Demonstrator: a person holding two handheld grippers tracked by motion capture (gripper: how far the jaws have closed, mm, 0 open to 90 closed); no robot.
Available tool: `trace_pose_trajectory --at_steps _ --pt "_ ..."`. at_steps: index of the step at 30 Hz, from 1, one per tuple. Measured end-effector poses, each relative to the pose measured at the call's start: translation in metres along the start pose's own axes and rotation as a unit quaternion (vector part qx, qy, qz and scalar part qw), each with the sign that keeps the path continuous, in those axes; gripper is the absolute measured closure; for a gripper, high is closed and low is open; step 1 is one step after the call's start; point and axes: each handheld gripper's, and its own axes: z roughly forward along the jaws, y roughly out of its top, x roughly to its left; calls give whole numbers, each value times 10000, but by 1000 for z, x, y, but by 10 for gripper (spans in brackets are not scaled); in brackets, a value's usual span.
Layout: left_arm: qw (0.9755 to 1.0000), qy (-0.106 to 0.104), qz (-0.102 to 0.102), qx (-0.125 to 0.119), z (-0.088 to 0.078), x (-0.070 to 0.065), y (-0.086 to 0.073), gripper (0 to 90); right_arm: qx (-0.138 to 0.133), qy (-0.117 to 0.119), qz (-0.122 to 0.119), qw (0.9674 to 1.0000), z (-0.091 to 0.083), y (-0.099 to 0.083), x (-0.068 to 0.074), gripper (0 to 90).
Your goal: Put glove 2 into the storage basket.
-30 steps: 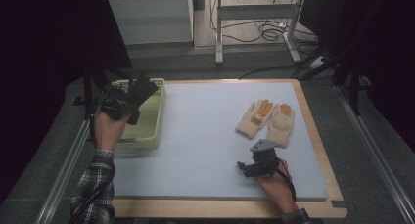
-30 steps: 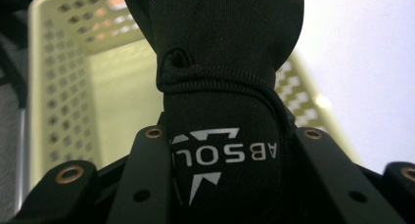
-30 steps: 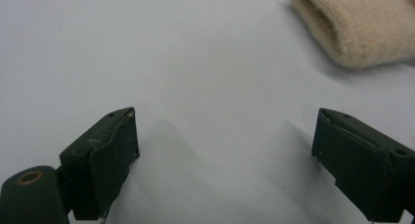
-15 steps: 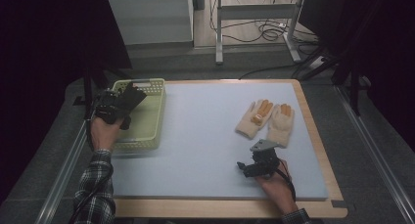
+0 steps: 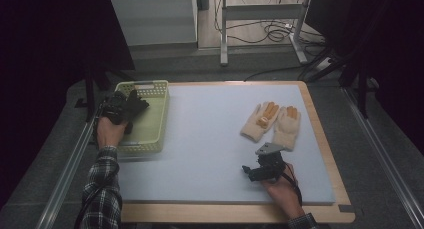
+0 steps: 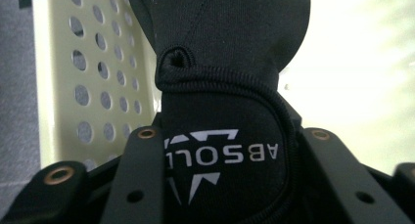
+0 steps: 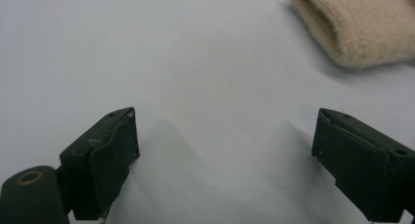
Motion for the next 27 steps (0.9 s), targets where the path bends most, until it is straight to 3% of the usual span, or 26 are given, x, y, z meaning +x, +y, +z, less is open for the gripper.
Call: trace_pose_trajectory --at_steps 2,11,16,20,23,27 --pt "10000 32 25 89 2 1 1 576 0 -1 -1 10000 0 0 0 97" --pt "9990 -224 -110 369 5 7 -5 518 -1 -2 -2 10000 0 0 0 97" --pt "9994 -255 -111 195 -1 8 -7 258 -2 -5 -4 10000 0 0 0 97" --pt "9992 -375 -104 58 -8 10 -9 184 0 -4 -2 10000 0 0 0 97" --pt "9978 -640 -140 -35 -12 12 -11 122 -5 -12 -14 10000 0 0 0 97" --pt "9967 -794 -106 -116 -17 14 -16 83 -1 -6 -4 10000 0 0 0 97"
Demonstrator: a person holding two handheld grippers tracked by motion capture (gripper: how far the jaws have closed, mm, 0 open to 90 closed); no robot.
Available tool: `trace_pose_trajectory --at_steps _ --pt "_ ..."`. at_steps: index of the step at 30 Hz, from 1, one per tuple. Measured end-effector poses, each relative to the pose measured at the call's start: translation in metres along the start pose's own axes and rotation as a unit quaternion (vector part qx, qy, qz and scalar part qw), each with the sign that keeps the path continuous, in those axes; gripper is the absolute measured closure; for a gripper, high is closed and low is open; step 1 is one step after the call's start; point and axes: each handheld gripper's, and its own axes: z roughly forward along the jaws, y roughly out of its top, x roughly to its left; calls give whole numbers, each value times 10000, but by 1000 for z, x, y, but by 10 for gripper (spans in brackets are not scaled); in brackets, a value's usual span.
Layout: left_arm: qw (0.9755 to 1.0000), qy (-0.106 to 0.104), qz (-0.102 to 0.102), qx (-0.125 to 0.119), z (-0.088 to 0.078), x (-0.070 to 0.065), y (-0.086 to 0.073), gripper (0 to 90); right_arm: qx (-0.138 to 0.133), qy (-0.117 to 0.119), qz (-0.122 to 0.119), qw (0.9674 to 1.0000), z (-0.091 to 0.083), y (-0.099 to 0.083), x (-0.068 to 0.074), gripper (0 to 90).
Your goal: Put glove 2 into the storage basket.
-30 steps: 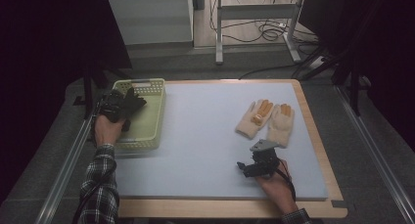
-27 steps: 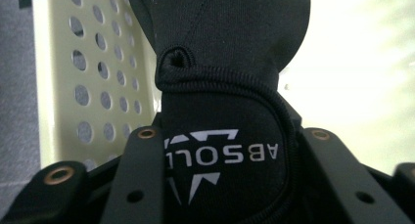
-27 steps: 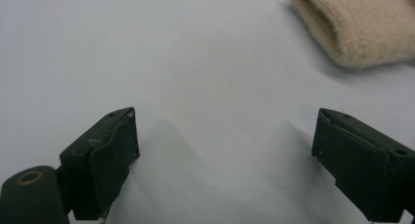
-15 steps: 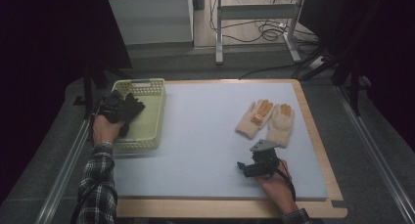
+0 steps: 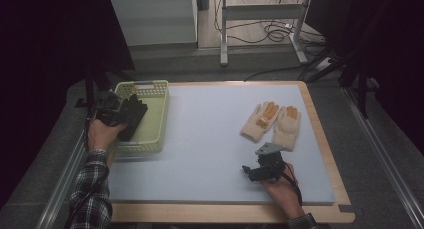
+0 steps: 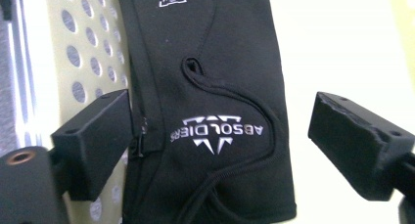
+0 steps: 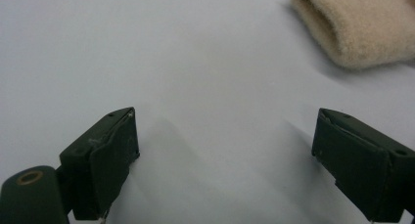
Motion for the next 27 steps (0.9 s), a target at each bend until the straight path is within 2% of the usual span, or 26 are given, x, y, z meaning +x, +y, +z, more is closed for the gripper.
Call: trace_pose_trajectory --at_steps 5,11,15,16,18,23,24,27 --pt "9997 -85 65 -203 -6 0 -4 64 1 -3 -2 10000 0 0 0 97" --pt "9991 -205 141 -333 -10 0 -11 55 -1 -6 -10 10000 0 0 0 97" --pt "9977 -297 167 -590 -14 -3 -16 54 -2 -12 -14 10000 0 0 0 97" --pt "9973 -277 257 -637 -16 -3 -17 54 -3 -10 -12 10000 0 0 0 97" --pt "9966 -300 298 -709 -18 -4 -19 53 -3 -14 -17 10000 0 0 0 97" --pt "9931 -462 399 -997 -26 -11 -25 50 -6 -13 -20 10000 0 0 0 97" --pt "9931 -462 399 -997 -26 -11 -25 50 -6 -13 -20 10000 0 0 0 97" --pt "9887 -583 614 -1241 -34 -21 -30 47 4 -22 -29 10000 0 0 0 97"
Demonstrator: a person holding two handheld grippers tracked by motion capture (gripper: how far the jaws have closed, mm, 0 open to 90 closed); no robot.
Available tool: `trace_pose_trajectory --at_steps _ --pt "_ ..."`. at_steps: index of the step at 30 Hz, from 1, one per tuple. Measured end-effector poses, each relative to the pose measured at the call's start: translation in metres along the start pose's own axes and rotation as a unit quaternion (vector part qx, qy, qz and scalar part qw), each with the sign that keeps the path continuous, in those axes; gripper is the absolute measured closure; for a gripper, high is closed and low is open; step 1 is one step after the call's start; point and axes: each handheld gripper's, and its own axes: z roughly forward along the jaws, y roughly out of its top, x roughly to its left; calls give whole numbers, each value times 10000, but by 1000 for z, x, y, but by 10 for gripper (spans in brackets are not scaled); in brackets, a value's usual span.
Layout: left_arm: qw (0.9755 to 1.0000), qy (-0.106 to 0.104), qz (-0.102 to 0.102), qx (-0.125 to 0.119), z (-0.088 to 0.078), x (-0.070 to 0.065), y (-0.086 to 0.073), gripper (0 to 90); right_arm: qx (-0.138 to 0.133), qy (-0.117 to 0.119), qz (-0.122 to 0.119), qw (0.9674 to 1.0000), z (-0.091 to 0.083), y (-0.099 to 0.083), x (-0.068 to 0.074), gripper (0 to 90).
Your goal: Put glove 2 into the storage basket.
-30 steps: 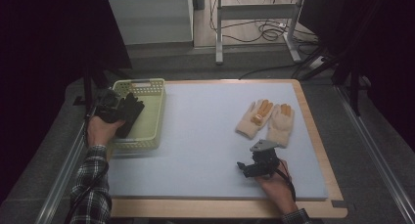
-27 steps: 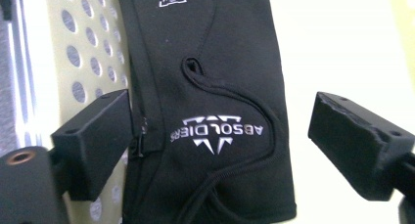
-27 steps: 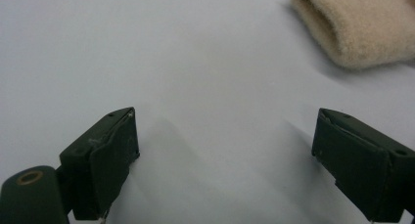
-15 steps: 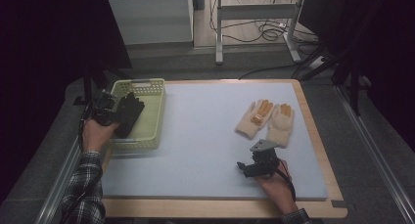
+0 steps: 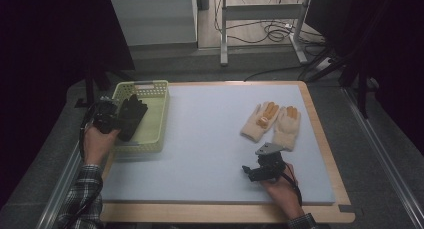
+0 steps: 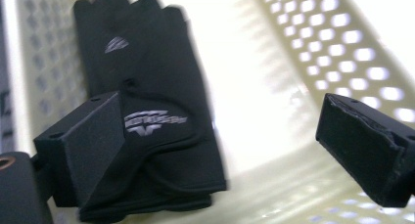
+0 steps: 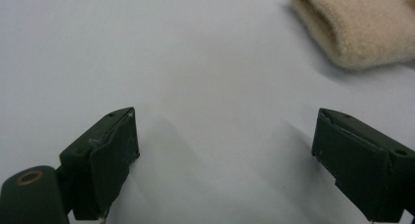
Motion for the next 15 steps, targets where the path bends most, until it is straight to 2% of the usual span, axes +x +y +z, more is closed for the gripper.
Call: trace_pose_trajectory --at_steps 4,7,9,15 --pt "9993 -177 244 -237 -7 -13 -4 39 -1 -4 -6 10000 0 0 0 97" --pt "9987 -264 300 -320 -9 -17 -7 33 1 -9 -6 10000 0 0 0 97" --pt "9972 -395 429 -462 -13 -25 -12 33 1 -5 -2 10000 0 0 0 97" --pt "9932 -590 733 -685 -21 -48 -21 18 5 -12 -6 10000 0 0 0 97"
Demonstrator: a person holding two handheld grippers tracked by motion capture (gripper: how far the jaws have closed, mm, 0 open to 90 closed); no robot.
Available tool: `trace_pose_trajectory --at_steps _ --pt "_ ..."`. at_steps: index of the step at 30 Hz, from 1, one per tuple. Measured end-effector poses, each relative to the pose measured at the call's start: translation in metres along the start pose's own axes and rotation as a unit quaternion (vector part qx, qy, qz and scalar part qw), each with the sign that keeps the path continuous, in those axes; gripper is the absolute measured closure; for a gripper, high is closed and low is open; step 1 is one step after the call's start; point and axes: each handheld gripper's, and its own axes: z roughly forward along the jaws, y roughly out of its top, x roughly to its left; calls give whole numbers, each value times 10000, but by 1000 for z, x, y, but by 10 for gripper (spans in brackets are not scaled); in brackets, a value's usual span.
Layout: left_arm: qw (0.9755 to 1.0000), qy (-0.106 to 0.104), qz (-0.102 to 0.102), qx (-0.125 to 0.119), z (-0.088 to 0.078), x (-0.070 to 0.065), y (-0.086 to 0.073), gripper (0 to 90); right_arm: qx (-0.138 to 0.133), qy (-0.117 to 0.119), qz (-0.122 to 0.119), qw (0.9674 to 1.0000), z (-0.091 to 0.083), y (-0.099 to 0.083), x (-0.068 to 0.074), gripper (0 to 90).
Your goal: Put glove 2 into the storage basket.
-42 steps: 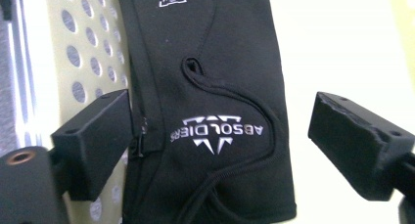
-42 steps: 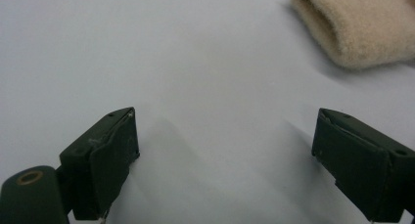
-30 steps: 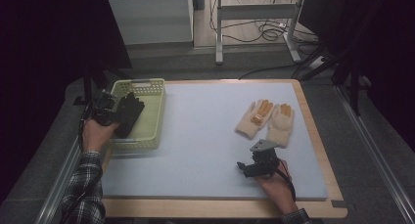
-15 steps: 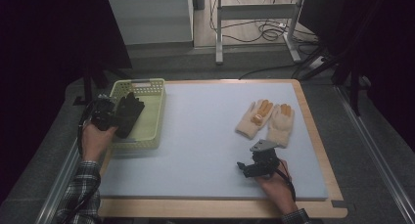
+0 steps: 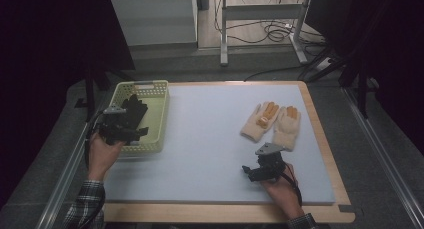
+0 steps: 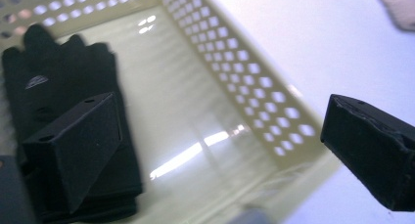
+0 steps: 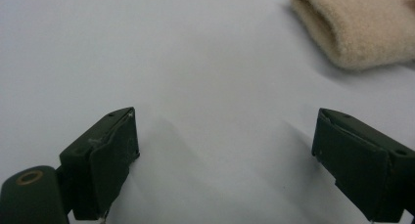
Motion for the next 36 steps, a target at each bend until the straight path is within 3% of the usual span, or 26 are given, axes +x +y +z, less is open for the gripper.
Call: trace_pose_trajectory --at_steps 3,7,12,17,22,24,25,28,32,34,36 --pt "9995 -176 168 -196 -2 -14 -4 18 -8 -3 -4 10000 0 0 0 97" --pt "9982 -244 416 -363 -1 -32 -10 13 -11 -4 -8 10000 0 0 0 97" --pt "9965 -377 553 -502 -1 -48 -13 12 -10 -5 -10 10000 0 0 0 97" --pt "9930 -673 709 -665 4 -72 -19 12 -9 -6 -11 10000 0 0 0 97" --pt "9901 -802 848 -778 8 -90 -25 17 -11 -10 -15 10000 0 0 0 97" --pt "9874 -936 962 -842 11 -104 -30 18 -9 -5 -9 10000 0 0 0 97" --pt "9874 -936 962 -842 11 -104 -30 18 -9 -5 -9 10000 0 0 0 97" --pt "9843 -1046 1182 -788 20 -124 -38 17 -10 -7 -12 10000 0 0 0 97" --pt "9837 -1041 1292 -687 29 -134 -44 15 -11 -8 -14 10000 0 0 0 97" --pt "9833 -1100 1369 -469 42 -141 -54 16 -8 -6 -16 10000 0 0 0 97" --pt "9832 -1068 1446 -331 46 -142 -56 15 -5 -2 -9 10000 0 0 0 97"
